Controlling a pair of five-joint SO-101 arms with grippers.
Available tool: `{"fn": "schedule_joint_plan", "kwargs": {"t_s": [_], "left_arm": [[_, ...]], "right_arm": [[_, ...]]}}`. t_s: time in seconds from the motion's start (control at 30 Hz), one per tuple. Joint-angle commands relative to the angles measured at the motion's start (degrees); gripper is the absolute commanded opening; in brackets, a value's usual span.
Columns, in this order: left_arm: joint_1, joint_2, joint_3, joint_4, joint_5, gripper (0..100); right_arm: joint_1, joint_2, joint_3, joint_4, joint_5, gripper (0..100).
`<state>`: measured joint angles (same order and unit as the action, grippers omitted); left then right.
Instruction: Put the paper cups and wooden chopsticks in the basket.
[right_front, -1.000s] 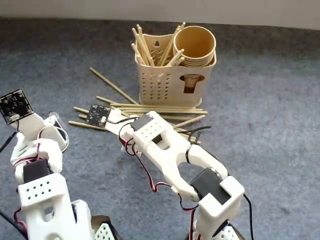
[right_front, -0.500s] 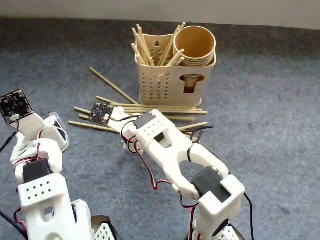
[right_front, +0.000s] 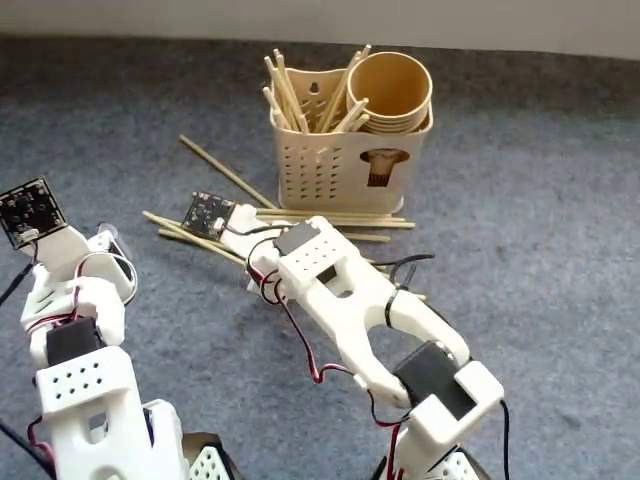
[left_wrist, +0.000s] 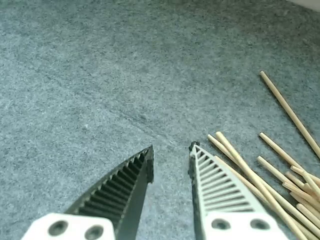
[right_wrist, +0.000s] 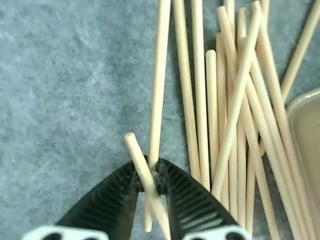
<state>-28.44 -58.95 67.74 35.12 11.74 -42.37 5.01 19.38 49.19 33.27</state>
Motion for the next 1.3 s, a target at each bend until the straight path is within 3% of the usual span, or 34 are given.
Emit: {"fn": "schedule_joint_plan", "kwargs": {"t_s": [0.0, 0.37, 0.6, 0.9, 1.07, 1.27], "left_arm": [[0.1, -1.1, -0.6, -1.1, 0.6, 13], [0.1, -1.1, -0.6, -1.1, 0.6, 13], [0.1, -1.1, -0.6, -1.1, 0.6, 13], [0.1, -1.1, -0.6, -1.1, 0.6, 13], [0.1, -1.1, -0.6, -1.1, 0.5, 13], [0.1, -1.1, -0.6, -1.1, 0.5, 13]], "right_arm": [[0.5, -8.7, -0.2, 3.0, -1.5, 0.4], [5.0, -21.7, -0.1, 6.6, -6.0, 0.4], [5.0, -28.2, -0.8, 6.0, -12.9, 0.4], [5.1, -34.2, -2.6, -3.6, -22.3, 0.4], [5.6, -34.9, -2.6, -9.8, -22.8, 0.4], [11.0, -34.2, -2.6, -19.8, -22.8, 0.4]]}}
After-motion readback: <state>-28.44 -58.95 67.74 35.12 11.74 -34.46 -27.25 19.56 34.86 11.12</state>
